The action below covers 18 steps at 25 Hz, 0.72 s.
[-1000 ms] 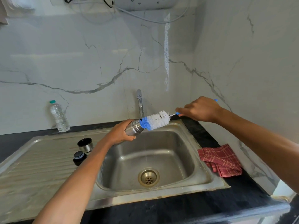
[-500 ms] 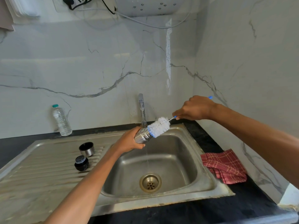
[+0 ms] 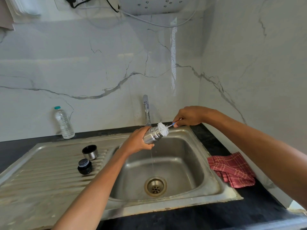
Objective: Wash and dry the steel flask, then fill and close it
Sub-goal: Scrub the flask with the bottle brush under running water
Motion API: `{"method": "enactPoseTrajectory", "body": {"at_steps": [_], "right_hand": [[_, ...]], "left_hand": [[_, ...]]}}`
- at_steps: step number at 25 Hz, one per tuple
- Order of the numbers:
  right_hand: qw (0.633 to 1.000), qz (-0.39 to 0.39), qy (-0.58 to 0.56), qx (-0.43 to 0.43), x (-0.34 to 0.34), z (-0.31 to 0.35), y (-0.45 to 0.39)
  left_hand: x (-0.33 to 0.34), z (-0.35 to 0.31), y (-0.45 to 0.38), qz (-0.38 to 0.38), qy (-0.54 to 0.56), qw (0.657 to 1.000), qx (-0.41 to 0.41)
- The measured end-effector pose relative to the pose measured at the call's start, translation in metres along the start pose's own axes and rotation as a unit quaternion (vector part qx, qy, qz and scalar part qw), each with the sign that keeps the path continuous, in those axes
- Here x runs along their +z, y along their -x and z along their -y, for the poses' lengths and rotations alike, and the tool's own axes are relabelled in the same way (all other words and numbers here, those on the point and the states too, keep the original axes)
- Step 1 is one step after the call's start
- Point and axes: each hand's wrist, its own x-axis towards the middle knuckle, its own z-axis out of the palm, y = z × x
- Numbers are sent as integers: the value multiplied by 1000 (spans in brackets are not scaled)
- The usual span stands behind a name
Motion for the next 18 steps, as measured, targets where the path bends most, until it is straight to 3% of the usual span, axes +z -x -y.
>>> {"method": "enactPoseTrajectory", "body": {"at_steps": [3, 6, 9, 12, 14, 15, 16, 17, 18], "right_hand": [[963, -109, 239, -52, 5, -6, 11], [905, -202, 351, -131, 13, -18, 21], [849, -304, 387, -192, 15, -44, 29], [857, -328, 359, -170, 17, -47, 27], [931, -262, 236, -90, 22, -30, 27], [979, -166, 121, -1, 17, -23, 25], [996, -26, -11, 84, 13, -18, 23], [975, 114, -134, 137, 8, -14, 22], [939, 206, -228, 155, 7, -15, 21]], "left_hand": [[-14, -7, -10, 19, 11, 1000, 9], [-15, -7, -7, 45, 12, 999, -2], [-11, 5, 1, 71, 26, 997, -26], [-8, 10, 7, 61, 37, 996, -44], [-4, 8, 9, 55, 32, 997, -37], [-4, 4, 10, 53, 18, 998, -26], [-3, 2, 10, 49, -7, 999, -11], [-3, 1, 9, 41, -43, 998, 7], [-2, 2, 7, 33, -74, 996, 22]]}}
